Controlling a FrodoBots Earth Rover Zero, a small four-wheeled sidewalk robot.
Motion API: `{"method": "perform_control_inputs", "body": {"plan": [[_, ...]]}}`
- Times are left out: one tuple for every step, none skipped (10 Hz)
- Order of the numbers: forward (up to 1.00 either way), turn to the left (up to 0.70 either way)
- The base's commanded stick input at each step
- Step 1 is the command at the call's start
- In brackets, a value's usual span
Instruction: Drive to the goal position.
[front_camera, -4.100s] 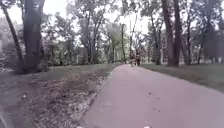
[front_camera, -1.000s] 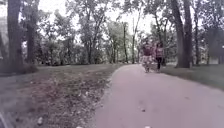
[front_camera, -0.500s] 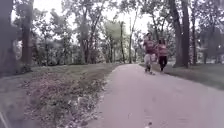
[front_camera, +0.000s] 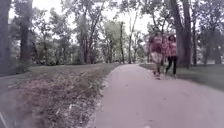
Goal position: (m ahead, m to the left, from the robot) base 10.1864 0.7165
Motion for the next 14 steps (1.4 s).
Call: {"method": "perform_control_inputs", "body": {"plan": [[0.69,-0.03],[0.69,-0.05],[0.69,-0.05],[0.69,-0.02],[0.69,0.00],[0.68,0.00],[0.68,0.00],[0.68,0.00],[0.68,0.00],[0.69,0.00],[0.68,0.00],[0.69,0.00],[0.52,0.00],[0.03,0.00]]}}
